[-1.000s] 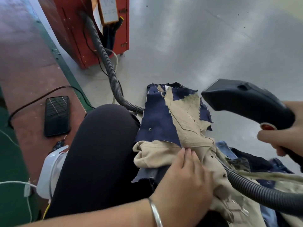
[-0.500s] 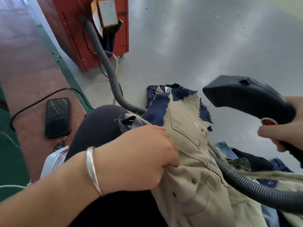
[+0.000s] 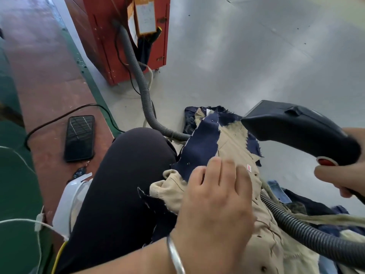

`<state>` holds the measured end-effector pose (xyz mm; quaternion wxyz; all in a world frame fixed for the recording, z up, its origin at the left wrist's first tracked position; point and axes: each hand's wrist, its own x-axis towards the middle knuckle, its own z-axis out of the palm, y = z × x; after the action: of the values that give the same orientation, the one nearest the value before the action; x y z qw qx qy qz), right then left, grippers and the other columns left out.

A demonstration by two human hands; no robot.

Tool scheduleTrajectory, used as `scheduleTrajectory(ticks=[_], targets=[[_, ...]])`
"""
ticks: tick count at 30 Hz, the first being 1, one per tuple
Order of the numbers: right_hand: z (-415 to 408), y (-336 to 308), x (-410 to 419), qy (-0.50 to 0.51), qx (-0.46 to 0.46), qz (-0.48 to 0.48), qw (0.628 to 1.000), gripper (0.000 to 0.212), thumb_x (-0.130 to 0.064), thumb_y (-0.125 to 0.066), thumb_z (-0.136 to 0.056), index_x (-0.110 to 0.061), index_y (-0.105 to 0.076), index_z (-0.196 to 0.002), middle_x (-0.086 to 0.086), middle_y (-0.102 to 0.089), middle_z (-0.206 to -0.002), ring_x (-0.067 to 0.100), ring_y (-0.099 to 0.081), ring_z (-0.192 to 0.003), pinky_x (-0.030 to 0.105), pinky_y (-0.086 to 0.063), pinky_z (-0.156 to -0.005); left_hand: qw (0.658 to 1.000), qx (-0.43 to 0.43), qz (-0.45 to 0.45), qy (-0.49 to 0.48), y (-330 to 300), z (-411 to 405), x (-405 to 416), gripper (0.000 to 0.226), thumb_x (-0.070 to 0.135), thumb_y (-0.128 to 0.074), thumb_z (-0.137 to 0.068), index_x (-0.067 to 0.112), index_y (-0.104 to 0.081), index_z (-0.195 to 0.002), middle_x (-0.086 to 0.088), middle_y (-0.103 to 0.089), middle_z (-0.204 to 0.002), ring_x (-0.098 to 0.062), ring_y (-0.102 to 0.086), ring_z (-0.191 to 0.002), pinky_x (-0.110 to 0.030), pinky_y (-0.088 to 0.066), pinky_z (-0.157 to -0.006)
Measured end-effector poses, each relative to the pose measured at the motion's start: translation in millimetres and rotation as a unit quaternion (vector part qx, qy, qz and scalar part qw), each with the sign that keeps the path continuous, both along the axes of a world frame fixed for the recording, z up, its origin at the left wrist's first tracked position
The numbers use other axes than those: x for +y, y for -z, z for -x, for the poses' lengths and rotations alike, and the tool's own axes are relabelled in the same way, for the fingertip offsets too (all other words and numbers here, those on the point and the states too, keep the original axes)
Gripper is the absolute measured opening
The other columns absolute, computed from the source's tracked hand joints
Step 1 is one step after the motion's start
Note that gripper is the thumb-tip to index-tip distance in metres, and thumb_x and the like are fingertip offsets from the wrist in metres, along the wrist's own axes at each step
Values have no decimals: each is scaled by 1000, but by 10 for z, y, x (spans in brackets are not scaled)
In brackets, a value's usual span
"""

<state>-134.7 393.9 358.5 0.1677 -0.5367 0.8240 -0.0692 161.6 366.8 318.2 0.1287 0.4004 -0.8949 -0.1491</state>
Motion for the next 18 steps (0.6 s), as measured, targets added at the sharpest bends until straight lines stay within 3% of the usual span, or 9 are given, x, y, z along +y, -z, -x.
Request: scheduleTrajectory(ticks=[1,2,3,5,9,13,15,18], targets=[[0,-8,-11,5,1,-10,1000,57,-50,-73,-56,-35,-59,-109,3,-66,-50,29,-60,-33,36,-52,-35,999,-49,-7,-11,62,73,-22,87,62,-62,-74,2,-44,-135,-28,-43,-136,-40,-42,-127,-47,-43,-99],[48,-8,-18,9,12,-2,1000,58,-50,-73,-56,-35,-59,-110,3,-66,-50,28,-59,-32,36,-52,-35,996,-75,-48,-11,148,122,-24,105,69,-53,-78,-1,-15,-147,-34,-13,-149,-44,-12,-140,-54,-22,-112],[51,-1,-26,14,11,-3,1000,58,-50,-74,-56,-34,-59,-111,4,-66,-51,26,-57,-30,36,-51,-34,995,-86,-53,1,250,143,-26,109,72,-44,-81,1,7,-147,-34,11,-150,-45,12,-140,-57,-5,-115],[102,-15,-12,24,5,-1,1000,61,-50,-75,-57,-34,-58,-114,7,-66,-51,26,-55,-27,38,-50,-33,994,-95,-38,40,384,153,-18,107,73,-34,-84,5,20,-145,-34,26,-146,-45,30,-134,-61,7,-111],[-7,-97,6,14,6,-6,1000,46,-50,-72,-55,-39,-61,-99,5,-67,-52,21,-56,-28,36,-50,-32,993,-83,9,88,451,130,-28,102,74,-28,-84,5,13,-147,-37,25,-144,-48,30,-133,-63,14,-107],[-362,-221,10,-14,30,-16,999,39,-51,-66,-48,-44,-59,-85,-6,-66,-57,15,-57,-33,33,-49,-32,967,-123,63,215,426,287,60,93,67,-29,-90,-2,-5,-148,-42,-1,-147,-53,4,-138,-64,15,-107],[-545,-293,20,-24,35,-34,999,38,-54,-63,-45,-45,-59,-82,-11,-63,-53,12,-56,-34,33,-49,-33,962,-136,59,227,438,375,94,88,63,-30,-93,-5,-12,-146,-43,-8,-145,-54,-5,-137,-61,11,-108],[-745,-382,59,-19,49,-45,998,39,-56,-57,-43,-47,-61,-81,-14,-61,-51,12,-59,-39,39,-54,-43,962,-127,60,234,429,397,92,91,64,-30,-92,-7,-11,-146,-43,-3,-146,-49,0,-139,-56,14,-110]])
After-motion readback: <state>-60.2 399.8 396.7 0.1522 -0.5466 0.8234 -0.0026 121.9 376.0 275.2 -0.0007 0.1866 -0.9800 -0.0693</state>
